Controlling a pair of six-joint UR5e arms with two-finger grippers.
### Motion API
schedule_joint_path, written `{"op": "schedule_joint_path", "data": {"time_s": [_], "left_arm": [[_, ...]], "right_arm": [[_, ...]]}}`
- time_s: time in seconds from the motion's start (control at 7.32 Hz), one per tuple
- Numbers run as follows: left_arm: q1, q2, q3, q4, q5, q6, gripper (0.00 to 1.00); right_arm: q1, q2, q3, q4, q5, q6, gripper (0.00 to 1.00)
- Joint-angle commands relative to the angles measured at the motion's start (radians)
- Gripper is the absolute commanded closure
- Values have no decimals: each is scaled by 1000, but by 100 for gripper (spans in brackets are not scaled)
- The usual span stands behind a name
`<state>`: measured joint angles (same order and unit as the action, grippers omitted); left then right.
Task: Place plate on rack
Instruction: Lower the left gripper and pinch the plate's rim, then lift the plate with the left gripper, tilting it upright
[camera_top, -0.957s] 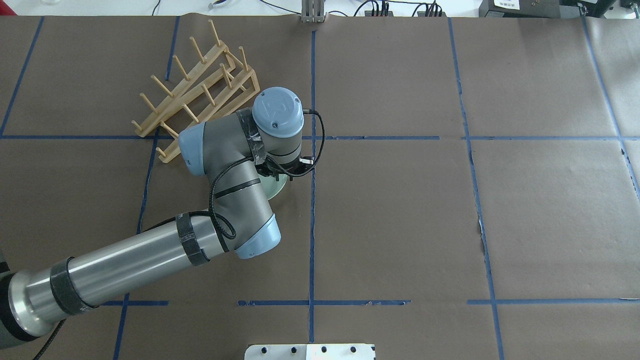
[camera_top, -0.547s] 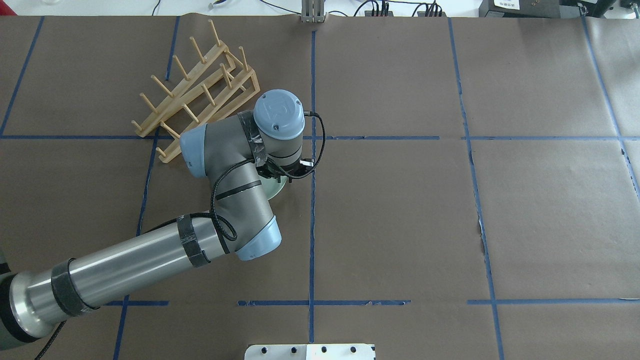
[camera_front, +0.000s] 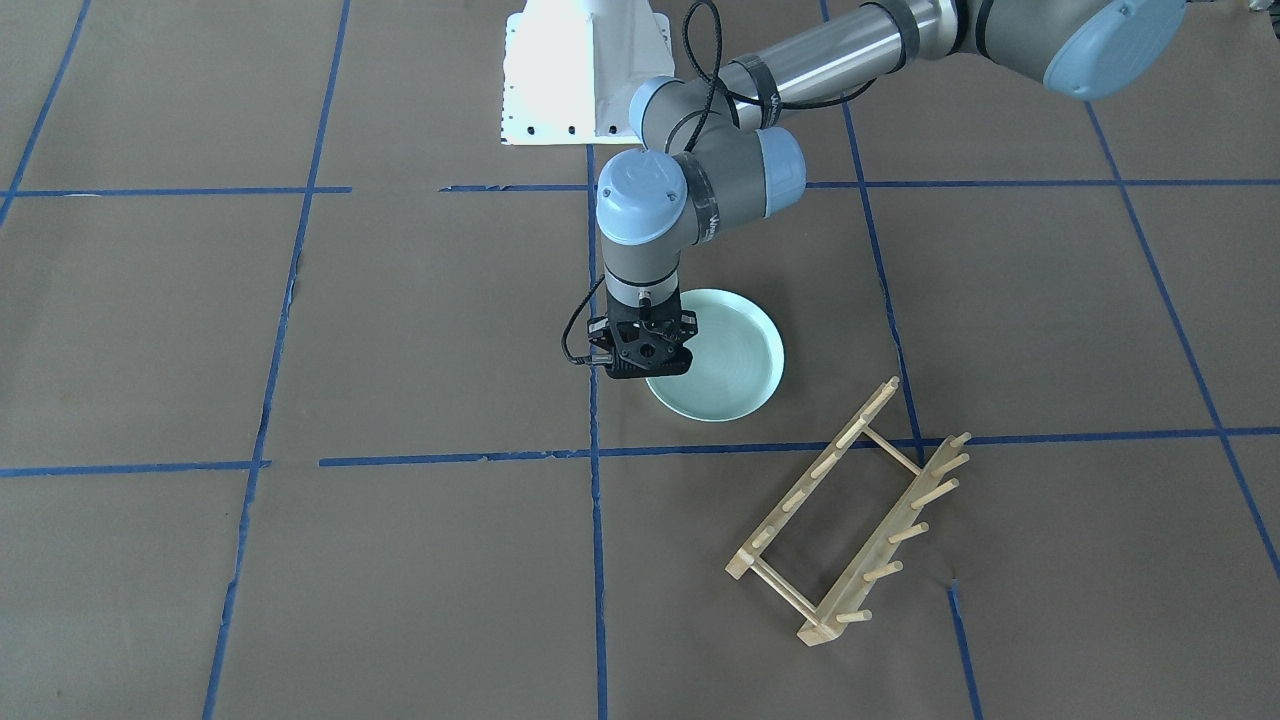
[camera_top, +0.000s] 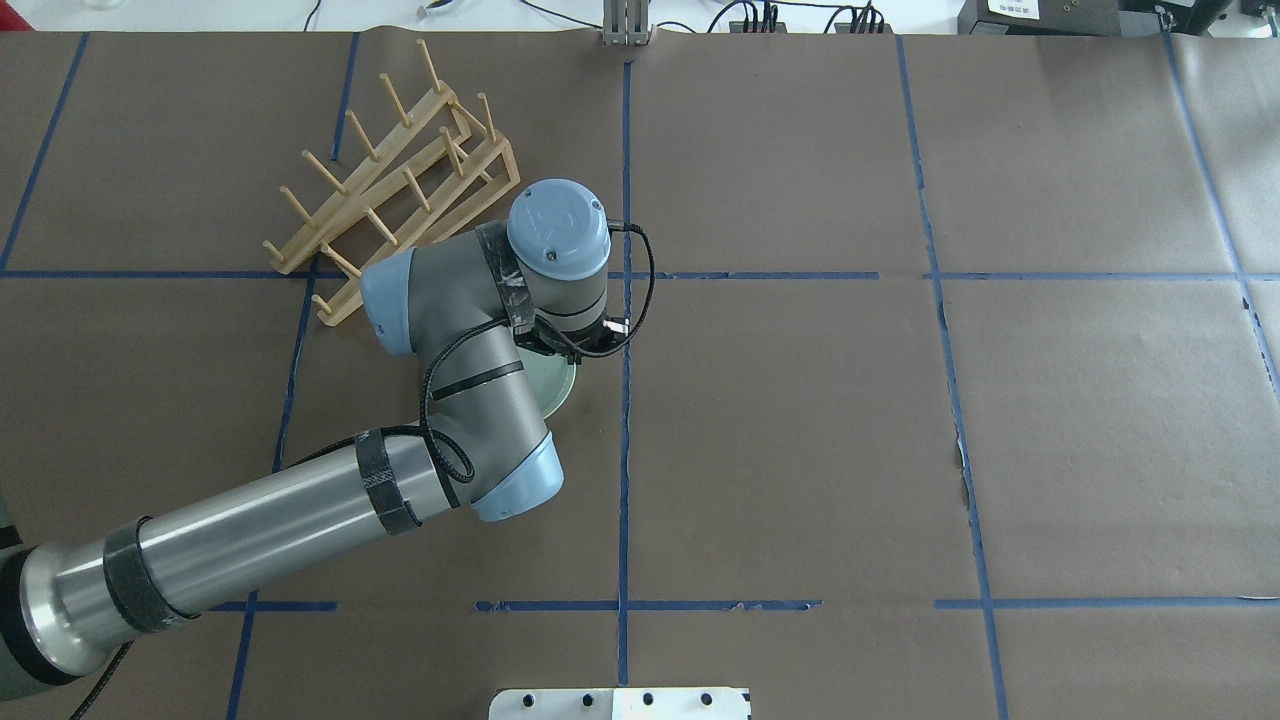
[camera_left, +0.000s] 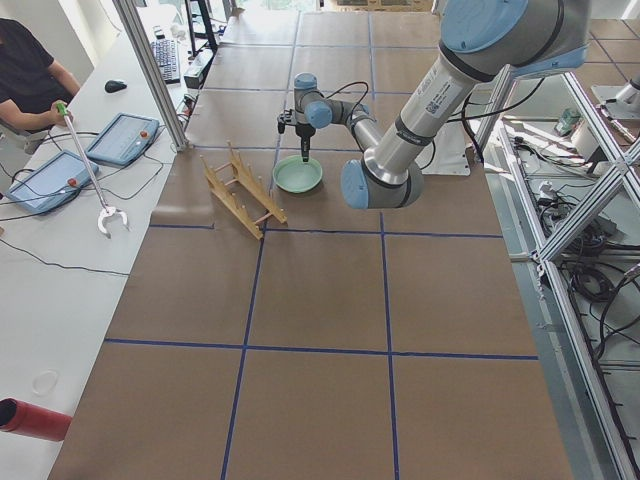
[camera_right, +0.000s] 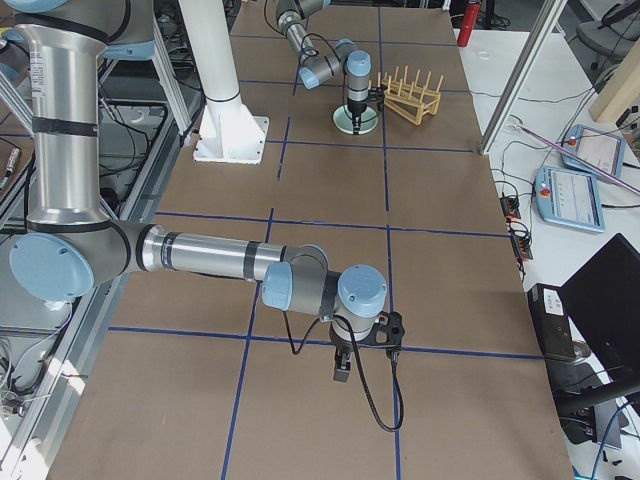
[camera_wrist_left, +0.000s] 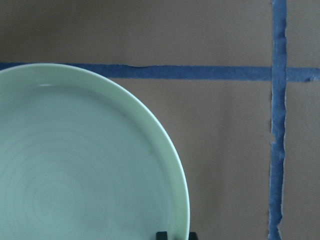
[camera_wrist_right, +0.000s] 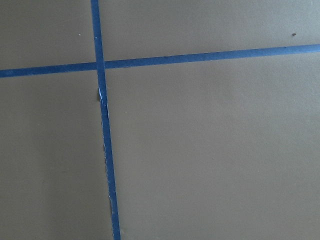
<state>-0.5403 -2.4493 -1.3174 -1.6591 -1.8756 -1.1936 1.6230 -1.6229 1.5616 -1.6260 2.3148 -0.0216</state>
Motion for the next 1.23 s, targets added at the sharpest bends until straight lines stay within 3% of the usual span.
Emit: {"op": "schedule_joint_path", "data": {"time_s": [0.0, 0.14, 0.41, 0.55, 0.82, 1.09], "left_arm": [[-4, -2, -25, 10, 0, 0, 100], [-23, -2, -110, 78, -2, -1, 100], [-79, -8, -376, 337, 0, 8, 100], [-117, -29, -449, 416, -10, 8, 100], [-240, -44, -567, 452, -83, 6, 100], [-323, -30, -655, 406, -96, -44, 100]], "right_arm": [[0, 0, 0, 0, 0, -1, 0], [0, 0, 0, 0, 0, 0, 0], [0, 0, 0, 0, 0, 0, 0], [0, 0, 0, 0, 0, 0, 0], [0, 0, 0, 0, 0, 0, 0], [0, 2, -2, 0, 0, -1, 0]]}}
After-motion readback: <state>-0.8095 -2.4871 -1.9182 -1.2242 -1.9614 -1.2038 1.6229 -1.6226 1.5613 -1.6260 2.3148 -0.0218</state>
